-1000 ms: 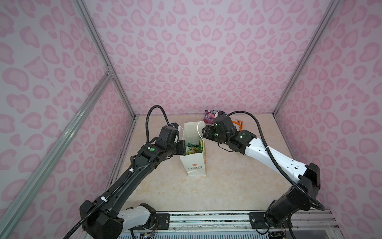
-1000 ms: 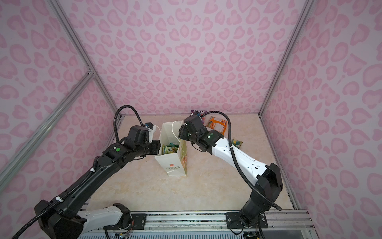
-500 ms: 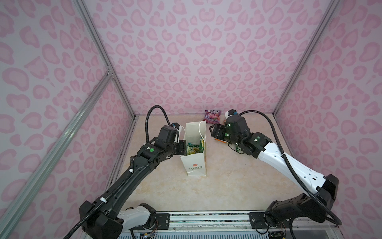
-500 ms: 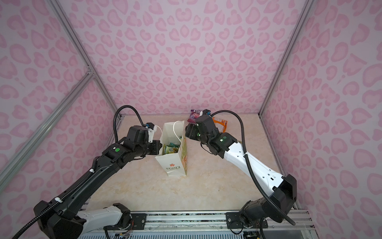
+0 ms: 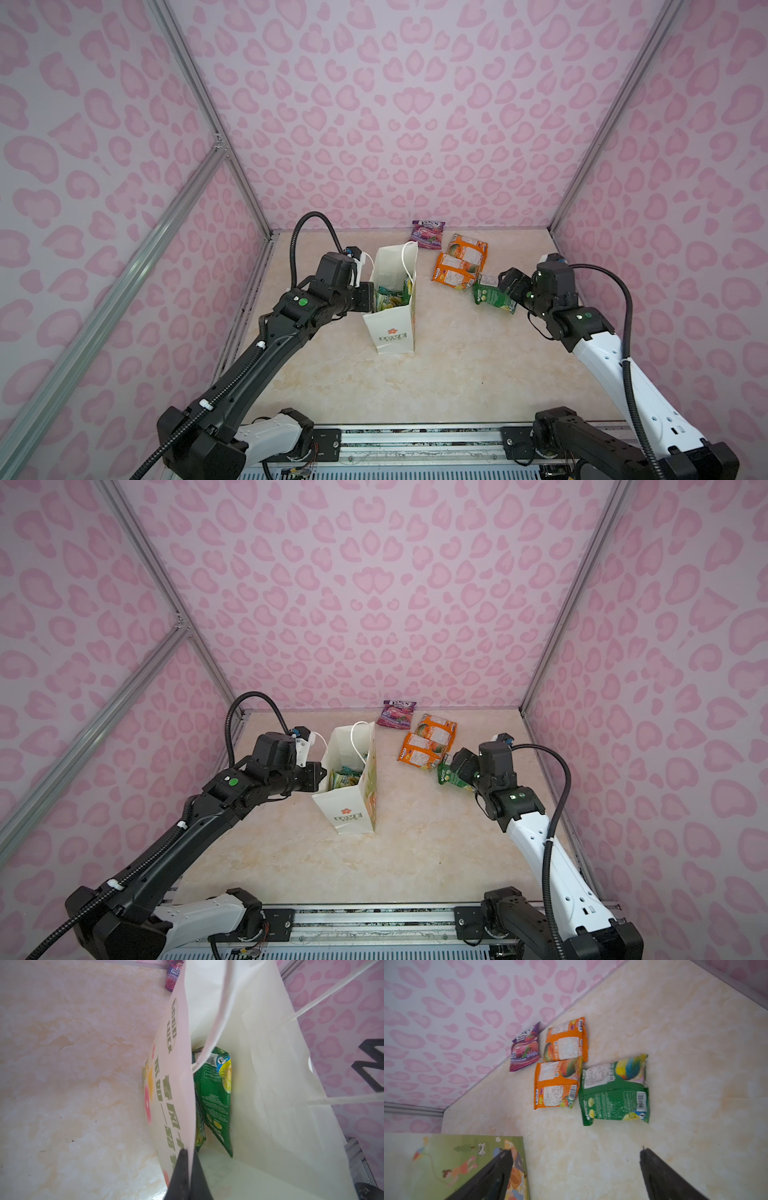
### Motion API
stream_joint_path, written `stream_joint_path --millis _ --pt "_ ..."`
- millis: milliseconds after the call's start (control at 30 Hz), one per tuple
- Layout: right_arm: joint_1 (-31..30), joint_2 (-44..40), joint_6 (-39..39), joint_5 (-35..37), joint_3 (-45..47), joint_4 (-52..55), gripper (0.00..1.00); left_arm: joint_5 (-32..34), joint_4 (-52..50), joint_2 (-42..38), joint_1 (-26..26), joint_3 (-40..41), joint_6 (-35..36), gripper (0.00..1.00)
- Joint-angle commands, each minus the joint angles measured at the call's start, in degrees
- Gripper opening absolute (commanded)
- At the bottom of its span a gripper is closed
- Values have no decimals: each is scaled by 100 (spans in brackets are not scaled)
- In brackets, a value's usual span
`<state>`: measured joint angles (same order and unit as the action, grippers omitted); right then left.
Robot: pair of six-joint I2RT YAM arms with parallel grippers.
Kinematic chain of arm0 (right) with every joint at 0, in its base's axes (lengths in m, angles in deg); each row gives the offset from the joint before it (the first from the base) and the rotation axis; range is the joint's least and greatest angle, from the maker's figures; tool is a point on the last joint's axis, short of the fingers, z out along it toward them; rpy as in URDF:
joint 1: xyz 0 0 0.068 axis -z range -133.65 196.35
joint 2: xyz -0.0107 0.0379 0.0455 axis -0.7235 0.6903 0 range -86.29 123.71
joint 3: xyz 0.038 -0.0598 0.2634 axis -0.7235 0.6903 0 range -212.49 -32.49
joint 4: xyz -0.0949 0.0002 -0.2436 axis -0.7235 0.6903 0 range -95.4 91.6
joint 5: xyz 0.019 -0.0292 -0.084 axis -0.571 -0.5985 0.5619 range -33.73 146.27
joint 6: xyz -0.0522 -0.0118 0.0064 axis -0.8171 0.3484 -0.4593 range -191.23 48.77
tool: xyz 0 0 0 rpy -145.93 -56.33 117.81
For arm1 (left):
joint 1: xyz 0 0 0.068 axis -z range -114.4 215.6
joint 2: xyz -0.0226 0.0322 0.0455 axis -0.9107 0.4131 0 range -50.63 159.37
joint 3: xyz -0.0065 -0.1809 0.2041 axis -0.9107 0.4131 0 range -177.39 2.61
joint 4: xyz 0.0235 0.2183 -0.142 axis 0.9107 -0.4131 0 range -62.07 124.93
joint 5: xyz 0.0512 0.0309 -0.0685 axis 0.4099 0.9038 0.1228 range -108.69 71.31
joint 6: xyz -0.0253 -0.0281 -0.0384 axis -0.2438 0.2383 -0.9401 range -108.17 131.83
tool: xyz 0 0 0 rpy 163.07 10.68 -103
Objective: Place the snacks into the paper bag
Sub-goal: Place the paper bag at the center of the table, then pick up the snack from the top-right of the table.
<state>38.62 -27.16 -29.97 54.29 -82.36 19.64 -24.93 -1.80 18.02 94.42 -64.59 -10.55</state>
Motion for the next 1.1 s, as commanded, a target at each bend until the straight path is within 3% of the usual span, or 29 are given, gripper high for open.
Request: stream_joint_path --millis 0,167,400,600,1067 --pt "548 19 72 -622 567 -585 97 -156 52 -53 -25 9 46 3" --pt "1353 376 181 -1115 1380 -1544 95 -193 83 -105 -36 23 49 3" --pt "1919 1355 404 -1956 1848 -2844 95 -272 87 -104 -43 15 59 3" --pt "1994 2368 519 -2576 1728 -3658 94 -182 64 -141 -43 14 97 3" --pt "1959 3503 735 -2842 1324 -4336 82 -176 61 -161 -39 5 119 3"
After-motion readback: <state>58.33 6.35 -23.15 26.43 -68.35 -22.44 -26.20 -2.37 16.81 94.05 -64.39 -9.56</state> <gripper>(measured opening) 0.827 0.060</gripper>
